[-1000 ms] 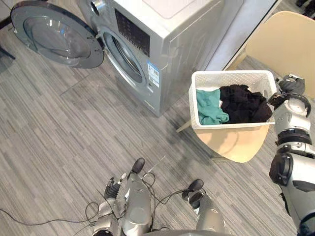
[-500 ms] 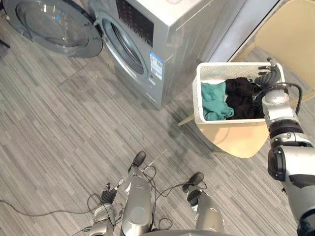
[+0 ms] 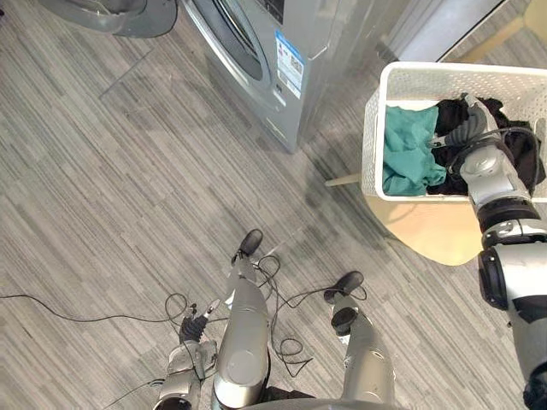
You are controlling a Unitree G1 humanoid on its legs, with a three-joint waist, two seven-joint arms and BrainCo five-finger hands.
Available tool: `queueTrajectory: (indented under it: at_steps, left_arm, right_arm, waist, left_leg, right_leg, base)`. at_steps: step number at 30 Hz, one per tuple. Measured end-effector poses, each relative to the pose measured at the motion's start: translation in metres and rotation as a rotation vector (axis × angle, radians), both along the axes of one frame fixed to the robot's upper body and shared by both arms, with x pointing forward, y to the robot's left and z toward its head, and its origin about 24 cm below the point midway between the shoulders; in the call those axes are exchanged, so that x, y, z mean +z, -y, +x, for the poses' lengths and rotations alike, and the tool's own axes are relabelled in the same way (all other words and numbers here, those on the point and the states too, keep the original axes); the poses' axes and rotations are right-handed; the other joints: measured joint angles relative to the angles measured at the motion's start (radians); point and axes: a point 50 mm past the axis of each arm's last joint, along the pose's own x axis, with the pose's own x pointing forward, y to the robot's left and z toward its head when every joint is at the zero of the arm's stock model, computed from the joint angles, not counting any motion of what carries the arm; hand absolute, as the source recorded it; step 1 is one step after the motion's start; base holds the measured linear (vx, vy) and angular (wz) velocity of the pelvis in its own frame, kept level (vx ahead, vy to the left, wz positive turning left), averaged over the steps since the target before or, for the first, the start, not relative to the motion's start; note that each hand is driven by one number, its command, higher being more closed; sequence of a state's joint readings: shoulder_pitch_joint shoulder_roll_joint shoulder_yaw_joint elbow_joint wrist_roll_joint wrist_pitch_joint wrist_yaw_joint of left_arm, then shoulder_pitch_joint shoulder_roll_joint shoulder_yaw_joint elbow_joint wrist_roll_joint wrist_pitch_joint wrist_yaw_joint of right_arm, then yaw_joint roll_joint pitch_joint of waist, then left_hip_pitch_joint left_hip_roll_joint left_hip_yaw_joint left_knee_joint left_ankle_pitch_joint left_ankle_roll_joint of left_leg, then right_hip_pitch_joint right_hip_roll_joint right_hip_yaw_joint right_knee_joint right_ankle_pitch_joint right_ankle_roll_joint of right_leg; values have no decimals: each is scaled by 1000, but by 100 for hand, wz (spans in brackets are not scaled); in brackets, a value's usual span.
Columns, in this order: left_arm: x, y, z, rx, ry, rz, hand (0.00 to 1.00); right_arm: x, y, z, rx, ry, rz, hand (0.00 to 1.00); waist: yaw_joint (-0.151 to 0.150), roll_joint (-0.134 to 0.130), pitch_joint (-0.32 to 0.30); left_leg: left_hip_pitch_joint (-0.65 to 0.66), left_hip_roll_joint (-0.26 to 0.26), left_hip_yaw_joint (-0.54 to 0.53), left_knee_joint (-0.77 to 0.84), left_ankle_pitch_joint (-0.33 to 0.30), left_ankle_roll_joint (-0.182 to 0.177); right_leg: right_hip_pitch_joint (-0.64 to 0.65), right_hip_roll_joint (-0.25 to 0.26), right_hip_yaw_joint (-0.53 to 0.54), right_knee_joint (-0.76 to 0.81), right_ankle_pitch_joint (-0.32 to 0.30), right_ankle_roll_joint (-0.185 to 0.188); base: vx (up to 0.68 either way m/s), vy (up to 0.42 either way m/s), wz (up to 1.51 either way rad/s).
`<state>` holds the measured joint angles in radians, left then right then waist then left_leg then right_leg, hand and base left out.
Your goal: Pick up the laundry basket with both hands and put the clothes into the washing machine.
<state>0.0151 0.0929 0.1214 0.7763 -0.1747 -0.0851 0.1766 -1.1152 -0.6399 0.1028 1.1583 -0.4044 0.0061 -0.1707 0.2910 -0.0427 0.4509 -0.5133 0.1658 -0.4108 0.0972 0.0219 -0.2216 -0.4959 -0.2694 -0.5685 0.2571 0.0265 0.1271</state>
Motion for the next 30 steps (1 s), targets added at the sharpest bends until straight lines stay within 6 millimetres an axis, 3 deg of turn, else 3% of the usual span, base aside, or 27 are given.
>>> queueTrajectory:
  at_steps: [9, 14, 15, 19, 20, 22, 30]
  left_arm:
    - [15, 3, 17, 4, 91, -4, 0]
    - [27, 6, 32, 20, 167, -18, 0]
    - [30, 10, 35, 36, 187, -31, 0]
    - [32, 10, 36, 53, 198, -31, 0]
    - [32, 10, 36, 55, 198, -32, 0]
    - [32, 9, 35, 78, 202, -40, 0]
    - [36, 11, 38, 97, 227, -50, 0]
  right_arm:
    - [11, -8, 3, 31, -25, -171, 0]
    - [17, -24, 6, 86, -38, -331, 0]
    - [28, -32, 7, 103, -7, -396, 0]
    - [31, -36, 7, 109, -6, -432, 0]
    - [32, -37, 7, 110, -5, -437, 100]
    - [43, -43, 9, 114, 15, -482, 100]
    - [54, -42, 7, 93, 31, -565, 100]
  waist:
    - [4, 1, 17]
    - [24, 2, 35]
    - [24, 1, 36]
    - [25, -1, 37]
    - [25, -1, 37]
    - [25, -2, 37]
    - [30, -4, 35]
  left_leg:
    - [-100, -5, -26, 42, -9, -9]
    - [-205, -13, -55, 147, -51, -18]
    - [-286, -29, -71, 236, -84, -28]
    - [-326, -30, -82, 268, -104, -25]
    - [-328, -29, -82, 268, -104, -25]
    - [-348, -23, -85, 271, -104, -25]
    - [-354, -23, -95, 278, -102, -28]
  right_leg:
    - [-70, 2, -19, 7, 1, -2]
    - [-147, -21, -41, 86, -21, -31]
    - [-218, -49, -54, 181, -64, -40]
    - [-261, -62, -60, 250, -116, -49]
    - [-264, -62, -60, 254, -118, -51]
    - [-291, -62, -62, 273, -128, -57]
    - [-291, -62, -69, 282, -125, -60]
  base:
    - [-31, -13, 0]
    - [-63, -8, 2]
    - [-101, -80, -1]
    - [-41, -80, 3]
    - [18, -125, -4]
    - [34, -127, -7]
    - [65, -101, 2]
